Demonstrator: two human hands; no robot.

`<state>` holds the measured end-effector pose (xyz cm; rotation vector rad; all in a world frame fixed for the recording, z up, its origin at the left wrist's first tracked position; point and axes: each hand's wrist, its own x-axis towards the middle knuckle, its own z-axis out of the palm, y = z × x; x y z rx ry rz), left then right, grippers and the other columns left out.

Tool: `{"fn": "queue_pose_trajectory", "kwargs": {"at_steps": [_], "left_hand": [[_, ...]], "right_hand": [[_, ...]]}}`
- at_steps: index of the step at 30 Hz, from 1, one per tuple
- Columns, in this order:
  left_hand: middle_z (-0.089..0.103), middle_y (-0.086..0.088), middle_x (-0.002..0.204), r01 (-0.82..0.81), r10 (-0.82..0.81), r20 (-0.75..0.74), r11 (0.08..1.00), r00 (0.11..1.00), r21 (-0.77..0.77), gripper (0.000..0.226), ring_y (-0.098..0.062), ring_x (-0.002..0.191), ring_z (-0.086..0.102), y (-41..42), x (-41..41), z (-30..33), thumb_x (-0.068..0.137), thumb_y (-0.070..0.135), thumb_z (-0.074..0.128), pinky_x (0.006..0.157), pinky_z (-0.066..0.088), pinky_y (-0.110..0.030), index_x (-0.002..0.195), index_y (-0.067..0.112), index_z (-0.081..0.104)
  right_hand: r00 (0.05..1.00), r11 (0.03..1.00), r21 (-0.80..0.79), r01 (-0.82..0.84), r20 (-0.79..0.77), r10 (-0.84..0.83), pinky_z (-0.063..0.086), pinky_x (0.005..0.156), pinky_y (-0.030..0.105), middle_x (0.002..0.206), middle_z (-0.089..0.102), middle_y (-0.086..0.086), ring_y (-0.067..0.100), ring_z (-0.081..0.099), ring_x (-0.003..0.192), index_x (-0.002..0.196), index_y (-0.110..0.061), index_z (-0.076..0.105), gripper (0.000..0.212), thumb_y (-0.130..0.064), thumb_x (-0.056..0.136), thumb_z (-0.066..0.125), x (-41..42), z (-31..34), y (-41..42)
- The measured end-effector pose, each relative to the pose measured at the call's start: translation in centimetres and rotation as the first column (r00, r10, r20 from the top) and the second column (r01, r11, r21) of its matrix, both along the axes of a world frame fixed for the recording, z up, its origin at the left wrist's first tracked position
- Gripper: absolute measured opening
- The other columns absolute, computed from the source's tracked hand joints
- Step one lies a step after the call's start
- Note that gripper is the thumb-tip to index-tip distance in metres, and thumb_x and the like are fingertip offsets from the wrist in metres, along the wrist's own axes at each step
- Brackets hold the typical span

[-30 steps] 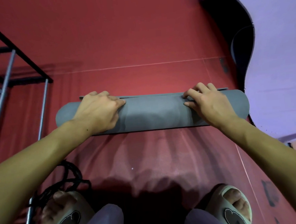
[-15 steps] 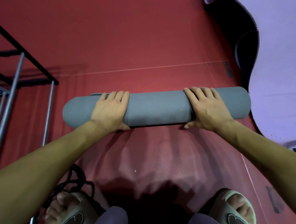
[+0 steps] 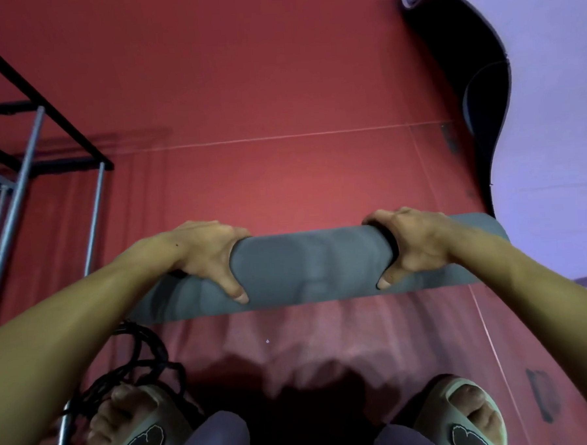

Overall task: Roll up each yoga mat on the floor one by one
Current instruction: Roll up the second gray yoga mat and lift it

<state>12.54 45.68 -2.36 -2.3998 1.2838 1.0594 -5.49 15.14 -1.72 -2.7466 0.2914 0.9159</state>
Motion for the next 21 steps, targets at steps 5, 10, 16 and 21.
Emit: {"fn": "queue_pose_trajectory", "kwargs": {"at_steps": [5,10,16,21], "left_hand": [[0.061,0.025,0.118,0.022,-0.02,-0.032,0.998,0.999,0.064,0.113,-0.014,0.113,0.06,-1.0,0.4,1.3,0.041,0.09,0.08,0.096,0.051,-0.043,0.141,0.051,0.042],[0.05,0.01,0.138,0.213,-0.152,0.255,0.949,0.955,-0.232,0.105,-0.023,0.119,0.055,-3.3,-2.6,2.0,0.065,0.085,0.068,0.092,0.049,-0.043,0.151,0.042,0.028],[0.06,-0.008,0.129,0.198,-0.049,0.533,0.954,0.844,-0.226,0.132,-0.032,0.105,0.058,-6.1,-6.6,-1.2,0.056,0.089,0.071,0.086,0.048,-0.042,0.16,0.021,0.027],[0.062,-0.006,0.13,0.166,-0.012,0.571,0.962,0.821,-0.217,0.138,-0.033,0.099,0.063,-6.2,-5.8,-2.8,0.047,0.09,0.065,0.088,0.042,-0.043,0.16,0.018,0.03]], "right_hand": [[0.994,0.995,-0.096,0.029,0.105,-0.019,0.048,0.102,0.049,0.144,0.051,-0.016,0.022,0.049,0.131,0.155,-0.045,0.037,0.125,-0.093,0.046,0.076,-1.3,0.5,0.0],[0.818,0.952,-0.093,0.29,0.541,-0.196,0.053,0.089,0.046,0.123,0.066,-0.01,0.025,0.058,0.113,0.13,-0.034,0.064,0.093,-0.092,0.058,0.064,-4.6,-1.7,0.6],[0.524,0.774,0.012,0.633,0.73,-0.44,0.052,0.083,0.051,0.121,0.061,0.004,0.032,0.054,0.111,0.123,-0.025,0.064,0.08,-0.081,0.067,0.076,-5.4,-4.1,3.0],[0.113,0.408,0.5,0.764,0.518,-0.848,0.054,0.088,0.047,0.112,0.062,0.001,0.024,0.064,0.102,0.114,-0.018,0.056,0.072,-0.065,0.069,0.088,-7.4,-6.2,5.5]]}}
